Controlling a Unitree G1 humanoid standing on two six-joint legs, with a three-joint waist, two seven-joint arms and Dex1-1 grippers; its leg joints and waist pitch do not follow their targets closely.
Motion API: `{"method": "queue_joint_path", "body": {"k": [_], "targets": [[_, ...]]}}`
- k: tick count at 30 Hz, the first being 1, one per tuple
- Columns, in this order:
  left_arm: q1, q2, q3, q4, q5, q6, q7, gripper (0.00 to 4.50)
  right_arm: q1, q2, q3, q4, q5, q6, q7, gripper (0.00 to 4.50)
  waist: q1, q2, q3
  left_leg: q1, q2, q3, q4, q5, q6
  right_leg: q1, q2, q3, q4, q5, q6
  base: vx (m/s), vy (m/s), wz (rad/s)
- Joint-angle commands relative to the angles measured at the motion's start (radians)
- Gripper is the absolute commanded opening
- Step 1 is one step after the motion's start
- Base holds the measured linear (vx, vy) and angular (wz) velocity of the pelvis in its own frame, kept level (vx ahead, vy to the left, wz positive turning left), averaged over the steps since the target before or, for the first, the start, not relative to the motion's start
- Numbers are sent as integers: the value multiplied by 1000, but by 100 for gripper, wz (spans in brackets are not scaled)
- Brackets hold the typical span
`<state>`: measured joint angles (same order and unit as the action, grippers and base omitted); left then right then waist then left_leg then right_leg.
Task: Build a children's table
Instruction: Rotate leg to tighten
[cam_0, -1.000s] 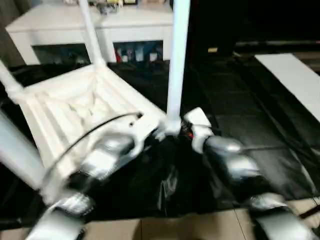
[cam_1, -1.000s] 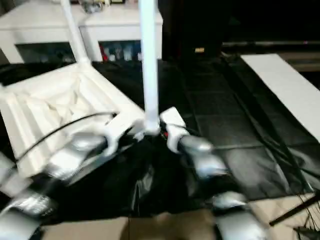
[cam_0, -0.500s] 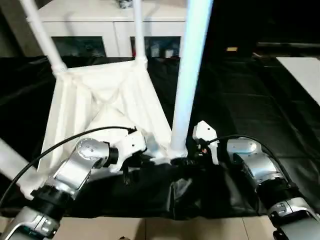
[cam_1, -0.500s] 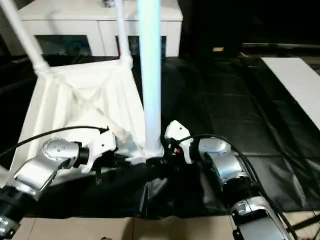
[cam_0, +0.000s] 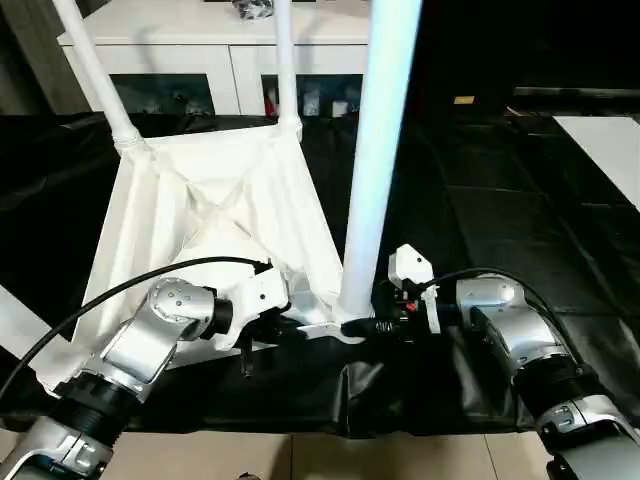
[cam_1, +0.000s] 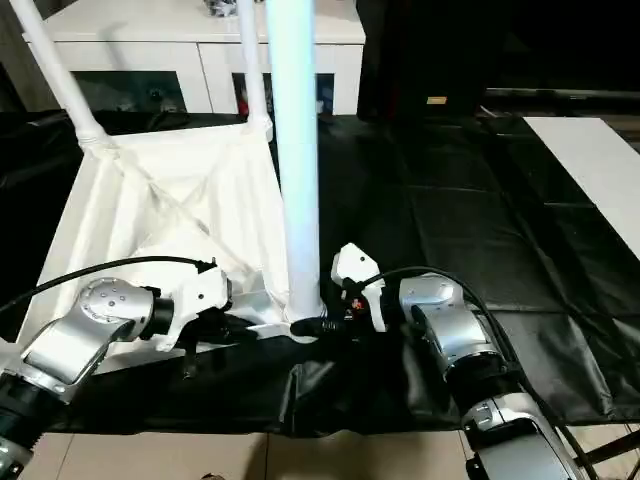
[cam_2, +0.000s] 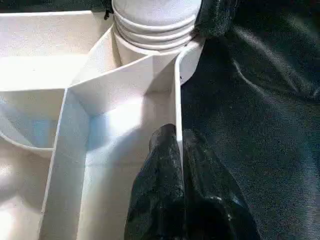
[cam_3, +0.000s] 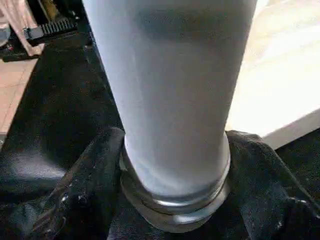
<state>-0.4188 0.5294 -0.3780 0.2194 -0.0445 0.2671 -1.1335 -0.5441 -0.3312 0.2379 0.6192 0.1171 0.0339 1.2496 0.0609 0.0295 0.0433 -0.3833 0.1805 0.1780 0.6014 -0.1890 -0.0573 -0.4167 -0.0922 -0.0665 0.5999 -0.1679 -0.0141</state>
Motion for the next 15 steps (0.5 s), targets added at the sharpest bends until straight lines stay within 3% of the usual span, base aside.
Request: {"method": "queue_joint_path", "body": {"k": [1,8,10,12,13,15], "targets": [[7,-6,-32,-33,-1,2,-29,0,2,7,7,-34,21,6,29,271,0,-2,-64,16,47,-9,-74,-183,76,58,-49,39,-53,-142,-264,0,0,0],[-7,-40,-24,10,30,31,42,0,-3,31,-8,18,-23,-15,-91,269,-4,-2,-62,16,47,-9,-75,-188,68,56,-49,40,-54,-150,-262,0,0,0],[-30,-87,-1,59,39,52,122,0,-10,62,-27,57,-52,-27,-217,269,-7,-3,-57,18,45,-10,-79,-230,51,55,-49,40,-63,-222,-246,0,0,0],[-56,-133,15,109,53,67,199,0,-12,98,-51,82,-63,-17,-332,268,-14,-7,-45,30,39,-14,-85,-335,7,49,-53,38,-85,-427,-191,0,0,0],[-81,-173,22,157,74,76,273,0,-7,131,-67,90,-64,2,-414,268,-19,-12,-45,31,37,-17,-86,-363,-3,47,-54,38,-92,-497,-159,0,0,0],[-124,-269,54,240,79,133,413,0,6,199,-99,89,-80,48,-610,267,-23,-12,-47,34,38,-21,-87,-364,-15,45,-55,37,-96,-521,-134,0,0,0]]}}
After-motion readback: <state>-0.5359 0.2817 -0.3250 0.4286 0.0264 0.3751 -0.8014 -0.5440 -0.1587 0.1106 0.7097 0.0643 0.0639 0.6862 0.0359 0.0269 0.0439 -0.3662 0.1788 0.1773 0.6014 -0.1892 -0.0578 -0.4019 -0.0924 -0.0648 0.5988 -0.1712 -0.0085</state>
